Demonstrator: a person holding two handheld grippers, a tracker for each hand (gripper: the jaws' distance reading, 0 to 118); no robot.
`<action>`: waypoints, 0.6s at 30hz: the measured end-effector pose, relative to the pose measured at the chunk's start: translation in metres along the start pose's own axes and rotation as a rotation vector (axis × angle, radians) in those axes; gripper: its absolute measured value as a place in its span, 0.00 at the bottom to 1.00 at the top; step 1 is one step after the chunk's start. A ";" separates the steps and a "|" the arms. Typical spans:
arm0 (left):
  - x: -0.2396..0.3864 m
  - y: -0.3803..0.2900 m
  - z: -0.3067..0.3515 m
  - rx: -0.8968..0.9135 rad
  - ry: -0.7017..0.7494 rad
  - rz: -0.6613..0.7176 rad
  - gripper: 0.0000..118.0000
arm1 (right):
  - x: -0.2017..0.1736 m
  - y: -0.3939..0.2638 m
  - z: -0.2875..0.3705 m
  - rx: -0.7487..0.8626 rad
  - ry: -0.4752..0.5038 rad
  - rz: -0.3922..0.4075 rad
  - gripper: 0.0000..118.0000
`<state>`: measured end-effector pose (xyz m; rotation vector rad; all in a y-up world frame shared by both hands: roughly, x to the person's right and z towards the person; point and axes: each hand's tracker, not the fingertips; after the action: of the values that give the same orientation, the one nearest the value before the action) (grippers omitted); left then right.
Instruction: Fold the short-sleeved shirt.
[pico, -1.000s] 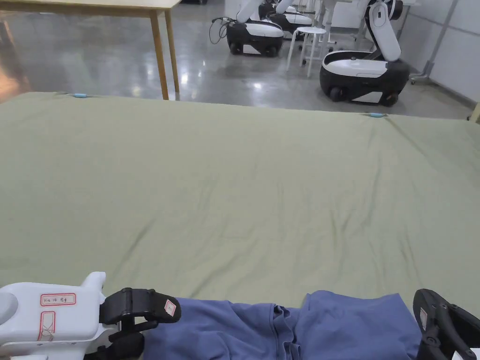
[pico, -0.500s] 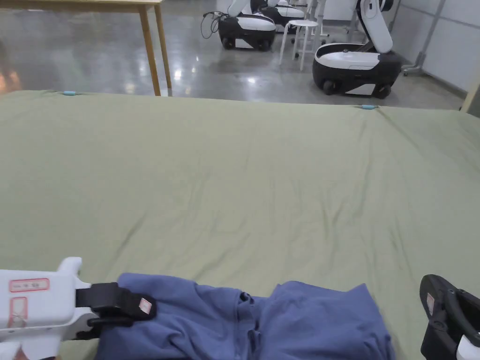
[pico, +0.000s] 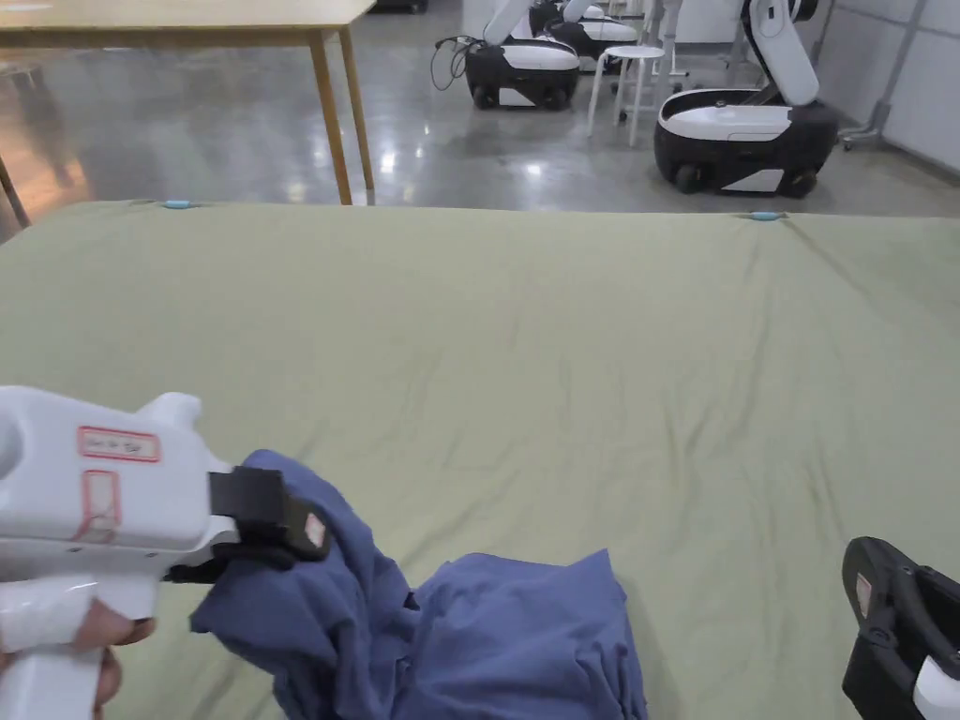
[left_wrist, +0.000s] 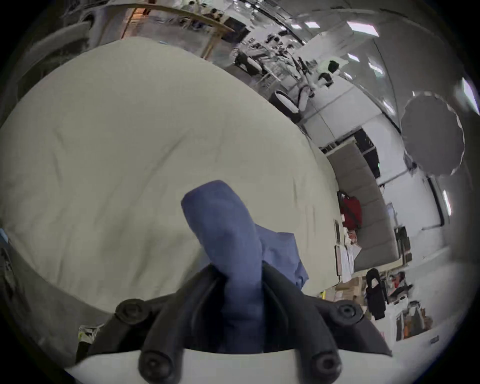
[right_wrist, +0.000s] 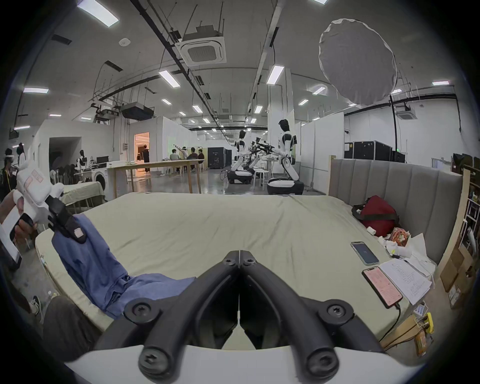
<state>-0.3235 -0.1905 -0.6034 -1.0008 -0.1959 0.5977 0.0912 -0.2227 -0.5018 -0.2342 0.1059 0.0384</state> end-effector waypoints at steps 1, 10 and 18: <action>0.015 -0.002 -0.010 -0.007 0.007 -0.021 0.08 | 0.003 -0.001 0.001 0.000 -0.003 -0.004 0.00; 0.108 -0.039 -0.128 -0.081 0.047 -0.205 0.62 | 0.026 -0.012 0.009 -0.019 -0.049 -0.044 0.00; 0.111 -0.054 -0.127 -0.063 0.019 -0.269 0.86 | 0.046 -0.014 0.015 -0.030 -0.094 -0.072 0.01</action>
<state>-0.1584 -0.2428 -0.6392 -1.0203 -0.3281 0.3384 0.1396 -0.2313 -0.4893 -0.2661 0.0030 -0.0205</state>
